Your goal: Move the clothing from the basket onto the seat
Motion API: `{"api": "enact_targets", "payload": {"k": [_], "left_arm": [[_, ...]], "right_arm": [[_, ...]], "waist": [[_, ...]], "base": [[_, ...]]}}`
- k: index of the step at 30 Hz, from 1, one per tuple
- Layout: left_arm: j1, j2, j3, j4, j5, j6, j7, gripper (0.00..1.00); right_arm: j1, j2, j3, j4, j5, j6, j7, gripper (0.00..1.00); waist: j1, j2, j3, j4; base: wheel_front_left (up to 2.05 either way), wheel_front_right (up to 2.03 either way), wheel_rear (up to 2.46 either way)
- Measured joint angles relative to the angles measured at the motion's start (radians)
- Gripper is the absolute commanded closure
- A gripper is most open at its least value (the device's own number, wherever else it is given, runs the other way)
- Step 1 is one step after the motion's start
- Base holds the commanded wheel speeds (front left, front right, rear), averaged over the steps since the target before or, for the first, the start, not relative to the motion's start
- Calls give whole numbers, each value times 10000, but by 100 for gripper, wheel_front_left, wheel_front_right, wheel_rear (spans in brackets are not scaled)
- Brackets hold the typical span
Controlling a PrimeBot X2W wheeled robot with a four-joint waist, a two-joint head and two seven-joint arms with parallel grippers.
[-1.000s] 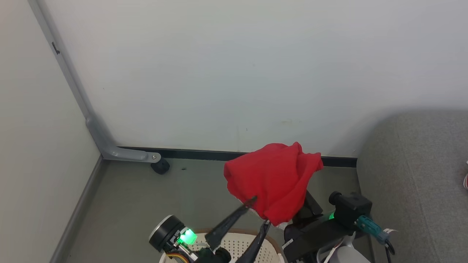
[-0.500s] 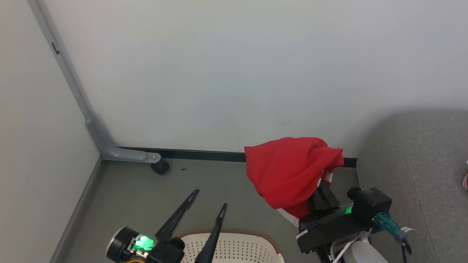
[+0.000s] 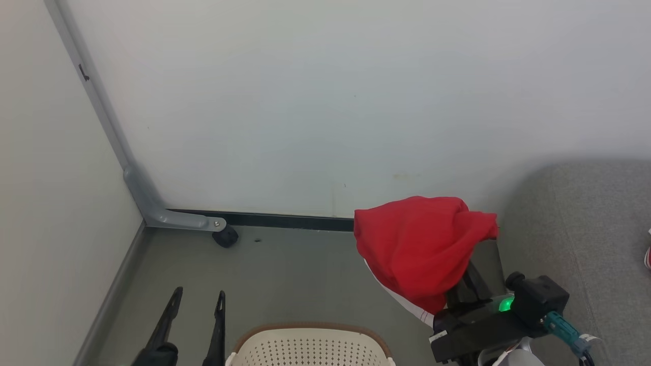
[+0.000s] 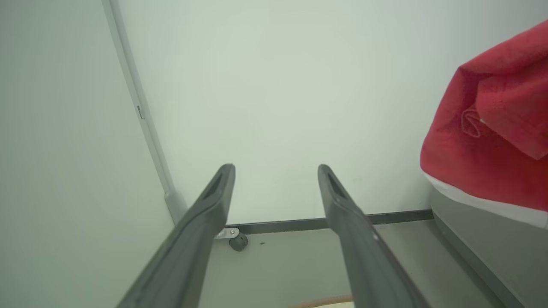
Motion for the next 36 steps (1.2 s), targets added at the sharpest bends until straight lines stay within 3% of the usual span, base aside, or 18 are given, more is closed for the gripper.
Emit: {"api": "enact_targets", "payload": {"k": [19, 36], "left_arm": [[1728, -272, 523, -311, 44, 249, 2, 0], [1981, -384, 316, -878, 481, 232, 2, 0]], "right_arm": [[1957, -15, -1152, -924, -393, 0, 0, 100], [2123, 58, -1471, -1256, -892, 188, 2, 100]], "waist": [[0, 0, -230, -85], [0, 0, -238, -641]], "base": [[0, 0, 0], [0, 0, 0]]}}
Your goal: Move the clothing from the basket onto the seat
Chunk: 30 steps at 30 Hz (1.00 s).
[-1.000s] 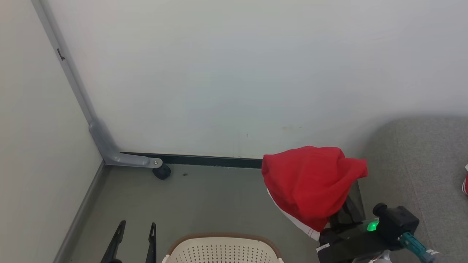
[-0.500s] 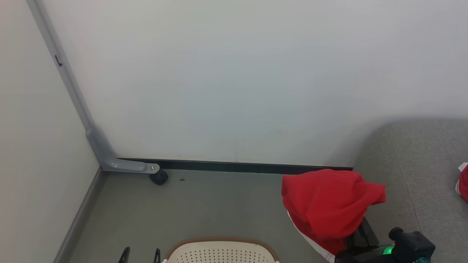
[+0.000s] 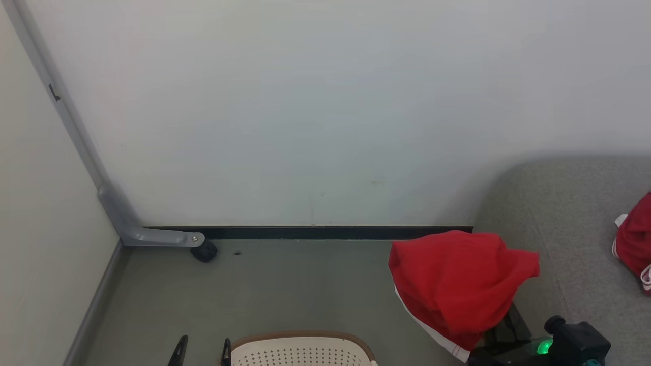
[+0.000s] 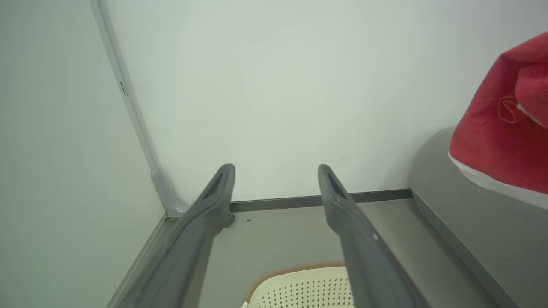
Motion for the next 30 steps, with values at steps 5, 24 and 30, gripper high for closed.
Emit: {"api": "enact_targets", "payload": {"k": [5, 24, 30], "left_arm": [[147, 71, -123, -207, 244, -174, 0, 0], [100, 311, -1110, -1246, 623, -1321, 0, 0], [-320, 387, -1306, -1578, 851, -1661, -2, 0]], "right_arm": [[-80, 8, -138, -100, -107, 2, 0, 100], [-236, 35, -1035, -623, -631, -12, -2, 100], [-379, 48, -1496, -807, -688, -29, -2, 100]], "waist": [[0, 0, 105, -363], [0, 0, 808, -2370], [1, 0, 1233, -3029]], "base": [[0, 0, 0], [0, 0, 0], [0, 0, 0]]}}
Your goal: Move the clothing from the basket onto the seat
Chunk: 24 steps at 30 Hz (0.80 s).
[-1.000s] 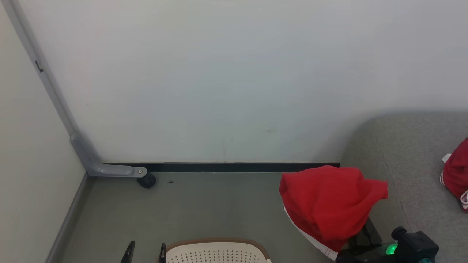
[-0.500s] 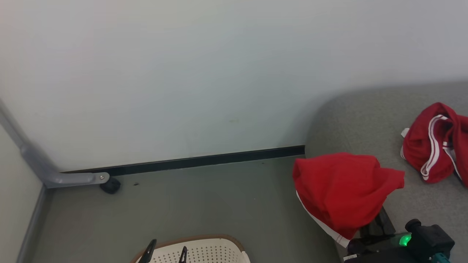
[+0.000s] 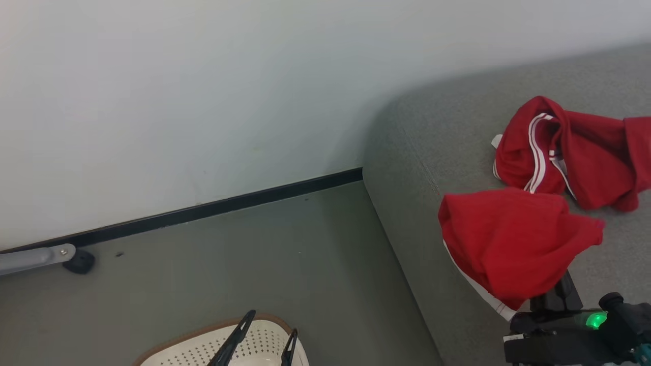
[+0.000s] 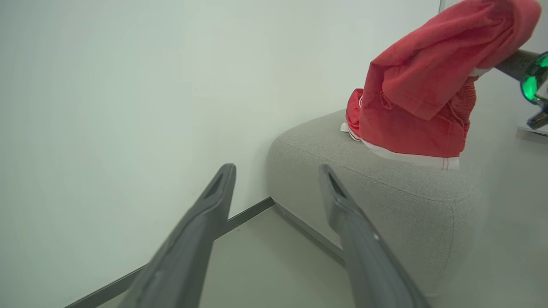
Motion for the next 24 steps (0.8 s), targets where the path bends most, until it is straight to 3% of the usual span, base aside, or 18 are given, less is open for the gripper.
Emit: {"api": "enact_targets", "payload": {"k": [10, 24], "left_arm": [[-216, -12, -150, -316, 23, -102, 0, 0], [-863, 629, -163, -765, 278, -357, 0, 0]], "right_arm": [[-42, 36, -546, -347, -105, -98, -2, 100], [-40, 113, -1005, -656, -127, -428, -2, 100]], "waist": [[0, 0, 840, -874], [1, 1, 2151, -1740]], "base": [[0, 0, 0], [0, 0, 0]]}}
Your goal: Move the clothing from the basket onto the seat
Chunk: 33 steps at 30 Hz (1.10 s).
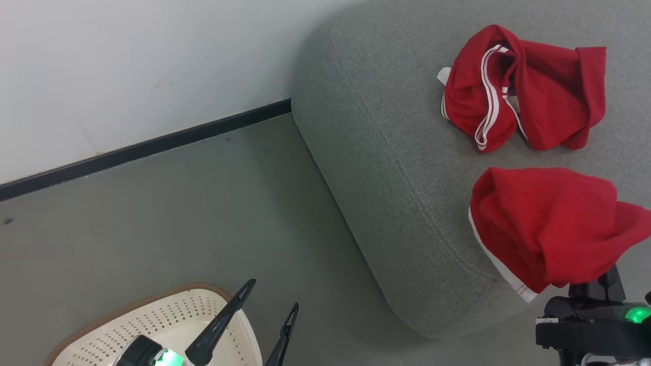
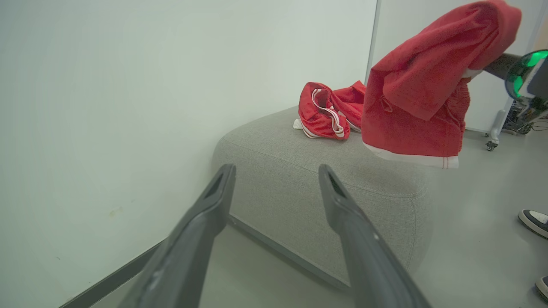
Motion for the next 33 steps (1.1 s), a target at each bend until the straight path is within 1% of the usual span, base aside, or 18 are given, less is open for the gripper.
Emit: {"api": "enact_targets", "payload": {"k": [4, 8, 10, 13, 16, 19, 24, 25, 26, 28, 33], "left_arm": [[-274, 109, -117, 0, 46, -12, 0, 0], [-537, 111, -291, -236, 115, -84, 0, 0], [-567, 136, -362, -351, 184, -88, -2, 0], [-569, 257, -529, -456, 307, -94, -31, 0], [-582, 453, -769, -604, 424, -119, -40, 0], [-723, 589, -963, -677, 464, -169, -42, 0], [-944, 867, -1080, -807, 493, -171, -42, 0], [-957, 907, -1118, -817, 493, -171, -42, 0], [-999, 1003, -1204, -819, 493, -171, -42, 0], [-1113, 1074, -1269, -819, 493, -173, -42, 0], [-1293, 1110, -1296, -815, 491, -173, -42, 0]], "right_arm": [[-109, 19, -518, -13, 109, -27, 0, 100], [-304, 50, -1509, -65, 410, -265, 0, 100], [-365, 50, -1975, -94, 489, -272, 0, 100], [-484, 63, -2401, -144, 558, -272, 0, 100], [-895, 8, -2897, -140, 581, -272, -2, 100], [-1453, -105, -3350, -35, 959, -253, -4, 100], [-2533, -479, -3593, 90, 1014, 25, -50, 100], [-2778, -600, -3630, 155, 1012, 102, -71, 100], [-3245, -878, -3749, 247, 1009, 222, -71, 100], [-3657, -1108, -3898, 382, 1009, 284, -73, 100], [-4383, -1348, -4015, 775, 1012, 541, -73, 100]], "waist": [[0, 0, 333, -142], [0, 0, 604, -160], [0, 0, 721, -123], [0, 0, 906, -45], [0, 0, 1126, 30], [-1, 0, 1369, 106], [0, 1, 1778, 232], [0, 1, 1852, 258], [0, 1, 1987, 313], [0, 0, 2101, 379], [-1, 1, 2312, 601]], "base": [[0, 0, 0], [0, 0, 0], [0, 0, 0], [0, 0, 0], [0, 0, 0], [0, 0, 0], [0, 0, 0], [0, 0, 0], [0, 0, 0], [0, 0, 0], [0, 0, 0]]}}
